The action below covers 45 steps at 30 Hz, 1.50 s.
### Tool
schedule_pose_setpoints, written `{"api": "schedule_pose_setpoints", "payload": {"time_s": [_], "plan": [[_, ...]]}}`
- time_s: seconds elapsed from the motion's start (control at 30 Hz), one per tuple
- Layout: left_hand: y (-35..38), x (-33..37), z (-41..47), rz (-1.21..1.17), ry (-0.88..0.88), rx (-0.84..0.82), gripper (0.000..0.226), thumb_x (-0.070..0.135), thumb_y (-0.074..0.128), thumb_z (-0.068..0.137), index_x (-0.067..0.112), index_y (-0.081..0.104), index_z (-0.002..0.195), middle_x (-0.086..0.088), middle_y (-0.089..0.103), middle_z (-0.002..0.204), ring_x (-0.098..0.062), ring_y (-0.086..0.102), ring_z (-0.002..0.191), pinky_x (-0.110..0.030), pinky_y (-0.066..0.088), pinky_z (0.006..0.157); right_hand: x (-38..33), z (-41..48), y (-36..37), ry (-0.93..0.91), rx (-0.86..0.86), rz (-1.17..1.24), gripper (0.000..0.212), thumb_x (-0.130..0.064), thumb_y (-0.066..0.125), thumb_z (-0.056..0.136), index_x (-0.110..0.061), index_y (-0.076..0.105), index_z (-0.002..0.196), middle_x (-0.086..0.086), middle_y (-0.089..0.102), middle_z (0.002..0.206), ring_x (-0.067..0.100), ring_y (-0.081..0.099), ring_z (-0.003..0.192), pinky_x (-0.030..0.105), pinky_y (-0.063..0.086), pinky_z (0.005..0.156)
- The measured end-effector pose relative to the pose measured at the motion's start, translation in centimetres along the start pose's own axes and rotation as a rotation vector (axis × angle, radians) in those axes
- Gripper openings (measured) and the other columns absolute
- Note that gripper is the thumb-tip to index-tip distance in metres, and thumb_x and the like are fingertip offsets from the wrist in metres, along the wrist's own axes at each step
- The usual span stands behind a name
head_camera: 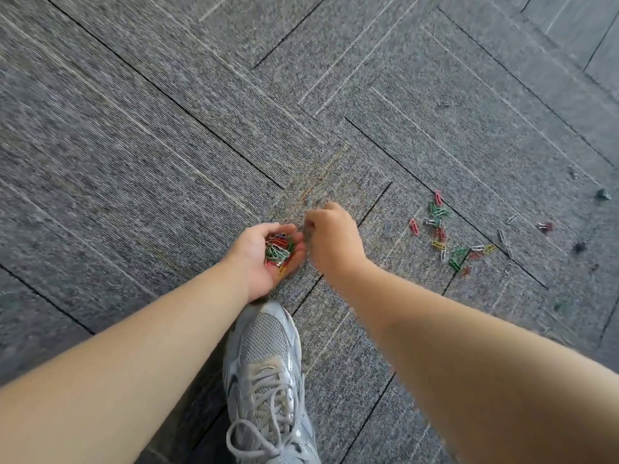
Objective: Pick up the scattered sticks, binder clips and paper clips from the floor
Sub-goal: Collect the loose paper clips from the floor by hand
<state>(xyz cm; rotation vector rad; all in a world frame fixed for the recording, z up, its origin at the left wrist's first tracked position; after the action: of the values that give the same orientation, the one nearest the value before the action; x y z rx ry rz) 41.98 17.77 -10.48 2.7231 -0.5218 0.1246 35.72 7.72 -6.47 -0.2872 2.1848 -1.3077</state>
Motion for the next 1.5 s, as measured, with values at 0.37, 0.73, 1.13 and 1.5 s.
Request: {"api": "schedule_pose_setpoints", "payload": {"time_s": [0.37,0.73,1.13,1.5], "plan": [[6.2,-2.3,-2.6,-0.097,0.066,-0.121,0.028,0.023,0.041,0.098,0.014,0.060,0.079,-0.002,0.066,0.060,-0.013,0.063,0.049,-0.022,0.047,0.053,-1.0,-6.3,-6.3,0.134,0.056,0.349,0.022,-0.011,0.062,0.086,-0.014,0.066,0.107,0.003,0.066,0.098,0.015,0.057,0.086,0.026,0.049,0.079],[11.8,-11.1,-1.2,0.008,-0.039,-0.127,0.028,0.020,0.044,0.097,0.012,0.057,0.073,-0.006,0.067,0.063,-0.017,0.065,0.052,-0.024,0.056,0.049,12.8,-10.6,-10.3,0.156,0.481,0.378,0.020,-0.021,0.062,0.087,-0.009,0.069,0.101,0.010,0.058,0.108,0.027,0.054,0.099,0.037,0.047,0.085],[16.4,-14.6,0.5,0.370,-0.083,-0.091,0.027,0.018,0.042,0.097,0.008,0.058,0.078,-0.012,0.066,0.067,-0.022,0.062,0.058,-0.028,0.056,0.055,28.4,-5.4,-7.3,0.511,-0.010,0.284,0.069,-0.045,0.043,0.097,-0.014,0.015,0.152,0.010,-0.002,0.160,0.027,-0.008,0.146,0.043,0.003,0.117],[15.2,-14.1,1.7,0.356,-0.126,-0.033,0.028,0.020,0.044,0.097,0.009,0.059,0.076,-0.010,0.066,0.064,-0.020,0.063,0.053,-0.027,0.056,0.052,24.3,-7.5,-4.1,0.191,0.322,0.084,0.018,0.010,0.062,0.081,-0.001,0.071,0.092,0.014,0.064,0.103,0.034,0.052,0.095,0.033,0.044,0.070]]}}
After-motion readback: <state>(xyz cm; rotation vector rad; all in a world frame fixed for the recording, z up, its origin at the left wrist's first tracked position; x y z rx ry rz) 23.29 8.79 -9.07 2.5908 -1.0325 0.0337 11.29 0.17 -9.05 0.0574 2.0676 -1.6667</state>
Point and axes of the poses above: each hand's wrist, its own z-axis towards the middle knuckle, its own y-axis out of the palm, x = y × z, the point moved 6 cm from there along z, towards the middle knuckle
